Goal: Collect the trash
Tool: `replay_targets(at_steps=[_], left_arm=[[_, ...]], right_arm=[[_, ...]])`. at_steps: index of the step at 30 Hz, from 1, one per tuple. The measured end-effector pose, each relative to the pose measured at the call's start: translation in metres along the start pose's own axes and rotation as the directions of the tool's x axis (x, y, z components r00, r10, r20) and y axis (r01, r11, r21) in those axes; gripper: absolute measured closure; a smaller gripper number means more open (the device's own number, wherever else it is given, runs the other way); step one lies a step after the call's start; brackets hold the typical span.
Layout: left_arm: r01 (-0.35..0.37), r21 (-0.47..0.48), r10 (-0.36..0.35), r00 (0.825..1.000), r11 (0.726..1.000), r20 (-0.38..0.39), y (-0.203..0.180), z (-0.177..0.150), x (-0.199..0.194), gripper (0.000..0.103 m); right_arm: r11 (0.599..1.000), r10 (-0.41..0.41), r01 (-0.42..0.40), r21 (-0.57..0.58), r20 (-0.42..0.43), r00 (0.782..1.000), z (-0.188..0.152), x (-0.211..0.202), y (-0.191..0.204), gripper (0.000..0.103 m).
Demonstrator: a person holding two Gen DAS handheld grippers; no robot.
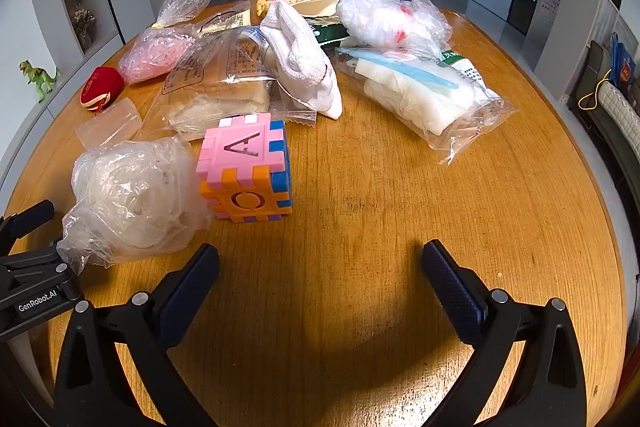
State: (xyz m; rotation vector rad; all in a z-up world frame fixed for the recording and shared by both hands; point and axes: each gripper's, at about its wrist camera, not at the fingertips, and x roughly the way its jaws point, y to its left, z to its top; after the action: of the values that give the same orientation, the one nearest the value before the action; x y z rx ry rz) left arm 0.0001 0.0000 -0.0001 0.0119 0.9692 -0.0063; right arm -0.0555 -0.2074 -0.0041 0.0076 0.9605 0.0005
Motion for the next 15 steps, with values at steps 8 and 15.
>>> replay_targets(at_steps=[8, 15], left_arm=[[-0.003, 0.002, 0.003, 1.0, 1.0, 0.001, -0.0024, 0.0016, -0.0018, 0.006], [0.001, 0.0, -0.001, 1.0, 1.0, 0.002, 0.0, 0.0001, -0.0002, 0.006]], right_arm=[[1.0, -0.001, 0.001, -0.001, 0.002, 1.0, 0.0001, -0.0006, 0.0003, 0.002], [1.0, 0.0, 0.0, 0.0, 0.002, 1.0, -0.0001, 0.0, -0.0001, 0.002]])
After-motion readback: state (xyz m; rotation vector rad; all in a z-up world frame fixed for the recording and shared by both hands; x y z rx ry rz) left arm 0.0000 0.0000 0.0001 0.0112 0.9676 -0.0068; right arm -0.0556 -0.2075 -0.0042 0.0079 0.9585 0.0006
